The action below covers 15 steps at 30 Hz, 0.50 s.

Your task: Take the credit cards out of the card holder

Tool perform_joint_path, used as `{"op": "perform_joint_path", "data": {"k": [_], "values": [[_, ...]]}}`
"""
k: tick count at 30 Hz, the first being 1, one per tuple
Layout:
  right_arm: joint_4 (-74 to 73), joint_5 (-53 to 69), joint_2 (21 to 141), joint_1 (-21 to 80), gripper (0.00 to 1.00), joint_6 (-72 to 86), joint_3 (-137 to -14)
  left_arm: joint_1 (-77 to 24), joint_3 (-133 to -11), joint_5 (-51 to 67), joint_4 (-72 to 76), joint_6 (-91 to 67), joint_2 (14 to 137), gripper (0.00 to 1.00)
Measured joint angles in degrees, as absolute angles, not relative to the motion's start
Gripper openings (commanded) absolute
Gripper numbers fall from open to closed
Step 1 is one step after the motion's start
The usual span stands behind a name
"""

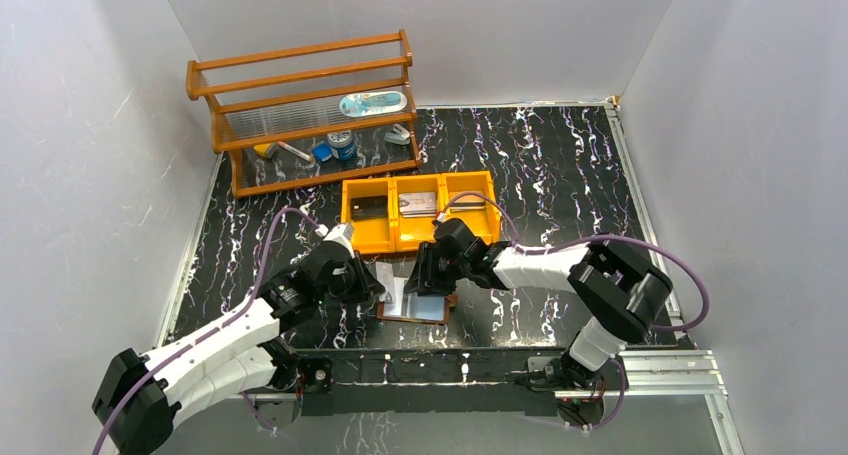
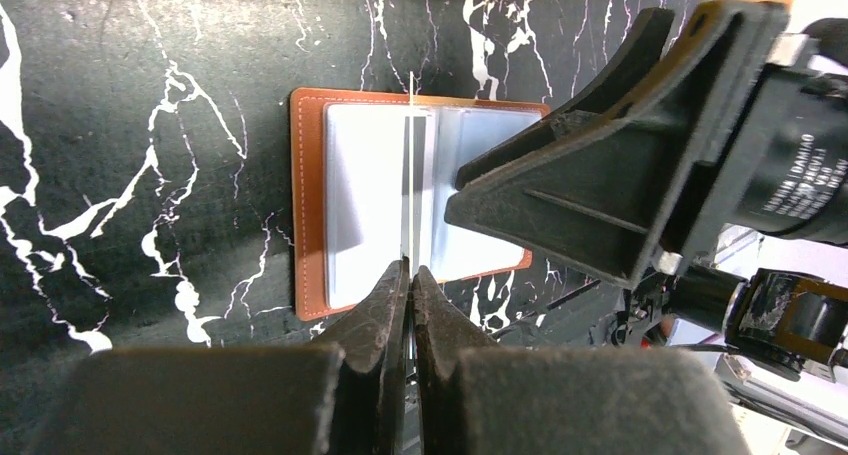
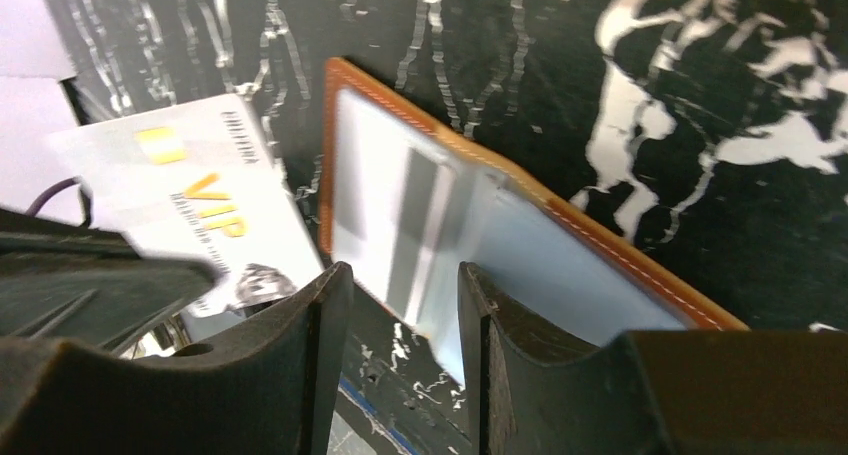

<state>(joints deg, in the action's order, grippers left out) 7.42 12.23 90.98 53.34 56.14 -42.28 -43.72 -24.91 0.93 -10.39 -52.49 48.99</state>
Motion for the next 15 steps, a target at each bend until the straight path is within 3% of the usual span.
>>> {"op": "perform_joint_path", "data": {"k": [15], "values": [[6.48,10.55,86.17,53.36,0.83,53.91,-42.06,-43.66,-26.26,-0.67,-15.57,-51.77,46.54,0.00]]}}
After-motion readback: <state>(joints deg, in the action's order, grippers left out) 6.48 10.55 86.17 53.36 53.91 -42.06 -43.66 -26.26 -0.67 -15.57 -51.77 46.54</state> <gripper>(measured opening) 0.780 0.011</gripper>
